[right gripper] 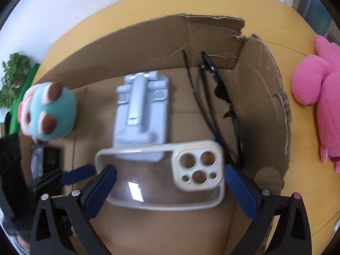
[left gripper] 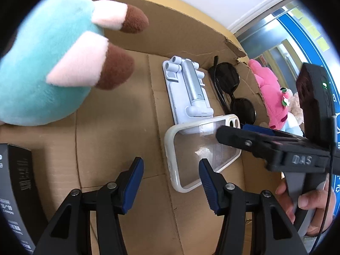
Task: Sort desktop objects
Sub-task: 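Lower the phone case into the box and open the right gripper, then withdraw the right gripper up and away from the box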
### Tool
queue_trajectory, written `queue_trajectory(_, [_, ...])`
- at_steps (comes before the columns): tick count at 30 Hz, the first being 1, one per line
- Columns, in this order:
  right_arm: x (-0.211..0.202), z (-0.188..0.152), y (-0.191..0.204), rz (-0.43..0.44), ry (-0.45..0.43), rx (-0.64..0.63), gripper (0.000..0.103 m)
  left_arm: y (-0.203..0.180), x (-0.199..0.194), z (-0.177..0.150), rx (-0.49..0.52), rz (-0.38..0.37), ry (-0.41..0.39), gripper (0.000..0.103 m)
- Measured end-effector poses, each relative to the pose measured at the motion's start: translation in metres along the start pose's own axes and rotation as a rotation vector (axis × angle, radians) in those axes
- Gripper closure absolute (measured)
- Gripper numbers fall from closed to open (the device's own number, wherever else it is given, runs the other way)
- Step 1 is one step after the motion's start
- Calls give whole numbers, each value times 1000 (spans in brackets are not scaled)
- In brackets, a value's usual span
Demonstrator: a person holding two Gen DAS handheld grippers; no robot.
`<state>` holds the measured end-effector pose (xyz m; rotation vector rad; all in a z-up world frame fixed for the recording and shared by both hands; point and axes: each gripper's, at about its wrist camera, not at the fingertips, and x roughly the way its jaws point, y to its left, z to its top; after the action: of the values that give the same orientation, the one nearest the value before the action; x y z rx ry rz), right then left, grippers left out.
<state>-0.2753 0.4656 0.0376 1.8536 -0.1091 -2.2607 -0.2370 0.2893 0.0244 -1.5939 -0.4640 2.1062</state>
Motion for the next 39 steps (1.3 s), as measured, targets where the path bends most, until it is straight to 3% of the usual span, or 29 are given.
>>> queue_trajectory(5, [16,3,21,-114,88,-42,0,2,0,2,-3,-13,-5,50])
queue_trajectory(13, [15,6,29,-111,127,-1,0,14,-13,1,-35,19,-13,50])
queue_trajectory(15, [16,4,27,-70,149,11,0,16,-15,0,-27,16,-6,49])
queue_trajectory(17, [19,-2,24,39,198,51,0,14,-15,-3,-1,22,3,49])
queue_trajectory(21, [14,-7,28,19,149,23,0,15,-14,-4,13,21,9,50])
queue_trajectory(29, [-1,-25,31,76,70,37,3,21,-23,-16,40,-9,38,50])
queue_trajectory(39, [-11,-50,47,140,76,31,2,21,-39,-34,38,21,71,51])
